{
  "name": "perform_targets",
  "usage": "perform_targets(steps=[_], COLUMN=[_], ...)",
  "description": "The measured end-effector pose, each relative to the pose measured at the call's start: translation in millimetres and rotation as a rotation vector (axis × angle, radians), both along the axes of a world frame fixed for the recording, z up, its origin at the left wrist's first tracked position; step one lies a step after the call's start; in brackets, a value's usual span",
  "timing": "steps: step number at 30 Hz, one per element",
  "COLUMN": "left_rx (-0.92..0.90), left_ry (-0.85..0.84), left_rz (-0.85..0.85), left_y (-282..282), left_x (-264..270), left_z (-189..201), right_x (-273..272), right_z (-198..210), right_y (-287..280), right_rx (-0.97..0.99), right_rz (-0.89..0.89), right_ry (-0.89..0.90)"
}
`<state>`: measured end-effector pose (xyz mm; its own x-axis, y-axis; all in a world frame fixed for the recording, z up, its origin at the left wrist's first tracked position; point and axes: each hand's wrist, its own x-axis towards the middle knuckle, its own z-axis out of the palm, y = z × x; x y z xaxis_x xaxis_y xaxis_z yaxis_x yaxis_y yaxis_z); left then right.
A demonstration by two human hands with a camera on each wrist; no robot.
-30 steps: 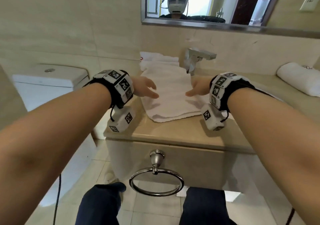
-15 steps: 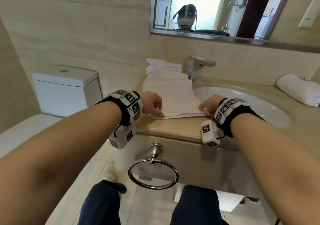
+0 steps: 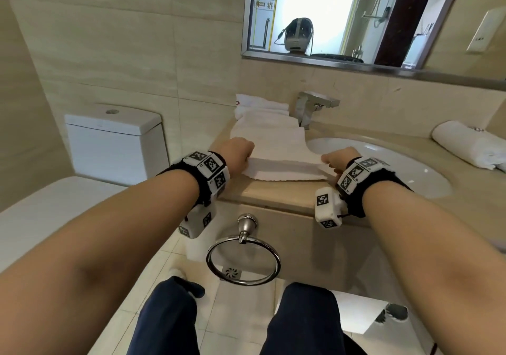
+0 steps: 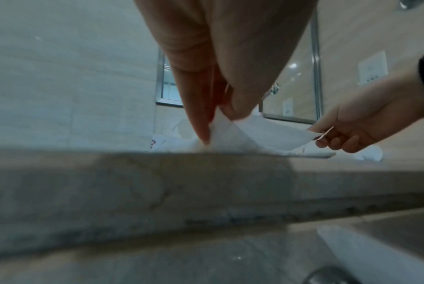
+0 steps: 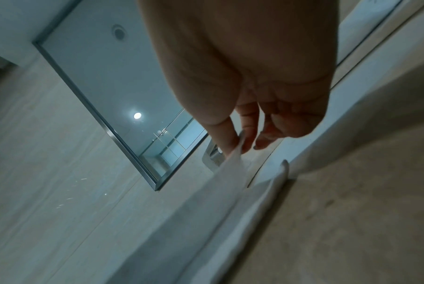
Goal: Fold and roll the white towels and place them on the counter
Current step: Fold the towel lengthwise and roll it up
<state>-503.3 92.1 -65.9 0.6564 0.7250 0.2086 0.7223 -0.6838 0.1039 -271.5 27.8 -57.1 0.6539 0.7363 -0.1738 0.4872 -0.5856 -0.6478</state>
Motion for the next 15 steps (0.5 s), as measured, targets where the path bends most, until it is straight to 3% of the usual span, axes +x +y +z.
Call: perform_targets(steps=[5, 9, 11, 15], left_rx=[0.037, -0.02, -0.004, -0.149], left_ry=[-0.359, -0.289, -0.277, -0.441], left_rz=[0.112, 0.182, 0.226, 0.364], left_y=[-9, -14, -16, -21], left_x=[-13, -23, -27, -30], left_z=[-16, -29, -34, -37], right_x=[-8, -29, -30, -32], right_z=[-5, -17, -22, -22], right_y=[-10, -21, -23, -29], right_rx=[0.156, 0.16, 0.147, 0.193], right_rz=[0.009, 0.025, 0.047, 0.056], right_ry=[0.097, 0.253, 0.187, 0.206])
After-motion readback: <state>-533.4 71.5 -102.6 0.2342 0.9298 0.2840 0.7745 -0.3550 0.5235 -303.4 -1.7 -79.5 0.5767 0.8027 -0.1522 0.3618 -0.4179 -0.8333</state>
